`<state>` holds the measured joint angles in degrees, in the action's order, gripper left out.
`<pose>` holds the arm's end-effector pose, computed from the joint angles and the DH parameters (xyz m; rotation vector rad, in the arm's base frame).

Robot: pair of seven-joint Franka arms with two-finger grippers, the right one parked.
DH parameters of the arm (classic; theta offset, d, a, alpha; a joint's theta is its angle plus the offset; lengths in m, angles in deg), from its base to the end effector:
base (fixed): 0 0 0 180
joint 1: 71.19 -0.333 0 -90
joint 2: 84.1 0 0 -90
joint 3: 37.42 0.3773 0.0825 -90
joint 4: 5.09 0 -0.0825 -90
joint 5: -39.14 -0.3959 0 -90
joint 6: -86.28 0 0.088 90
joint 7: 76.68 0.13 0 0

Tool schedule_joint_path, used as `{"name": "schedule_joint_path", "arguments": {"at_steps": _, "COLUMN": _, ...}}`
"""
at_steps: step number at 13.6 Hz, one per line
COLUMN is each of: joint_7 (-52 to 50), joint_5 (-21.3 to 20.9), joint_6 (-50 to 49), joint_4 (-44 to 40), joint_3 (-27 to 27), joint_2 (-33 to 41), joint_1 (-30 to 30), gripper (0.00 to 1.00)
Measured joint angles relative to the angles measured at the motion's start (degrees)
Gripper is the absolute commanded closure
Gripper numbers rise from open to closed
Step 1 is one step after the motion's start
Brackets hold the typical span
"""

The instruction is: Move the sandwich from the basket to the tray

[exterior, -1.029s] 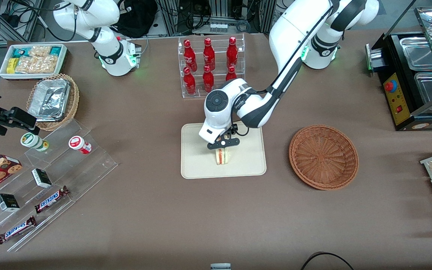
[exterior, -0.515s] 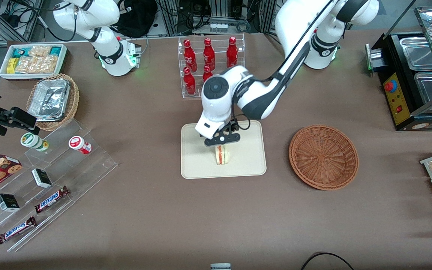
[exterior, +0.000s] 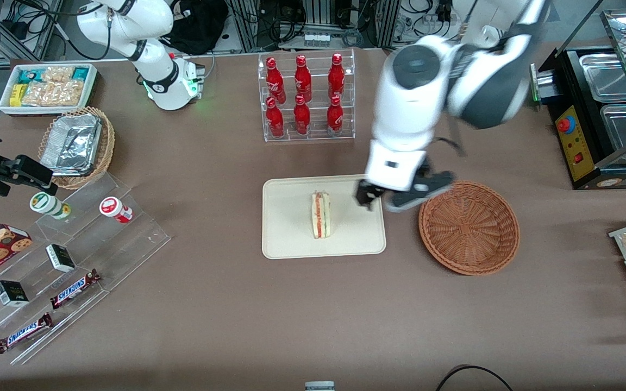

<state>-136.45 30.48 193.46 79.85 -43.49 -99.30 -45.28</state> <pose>0.5944 -0.3430 0.5703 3.0436 0.7042 0.2698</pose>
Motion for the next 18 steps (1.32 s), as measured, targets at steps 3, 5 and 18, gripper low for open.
{"name": "schedule_joint_path", "arguments": {"at_steps": 3, "joint_7": 5.1, "joint_5": 0.7, "joint_6": -0.2, "joint_4": 3.1, "joint_3": 0.1, "joint_2": 4.7, "joint_1": -5.2, "gripper": 0.0}}
{"name": "schedule_joint_path", "arguments": {"at_steps": 5, "joint_7": 9.6, "joint_5": 1.5, "joint_6": -2.6, "joint_4": 5.1, "joint_3": 0.1, "joint_2": 8.3, "joint_1": -7.5, "gripper": 0.0}}
{"name": "schedule_joint_path", "arguments": {"at_steps": 18, "joint_7": 48.2, "joint_5": 6.6, "joint_6": -15.8, "joint_4": 6.0, "joint_3": 0.4, "joint_2": 17.4, "joint_1": -30.4, "gripper": 0.0}}
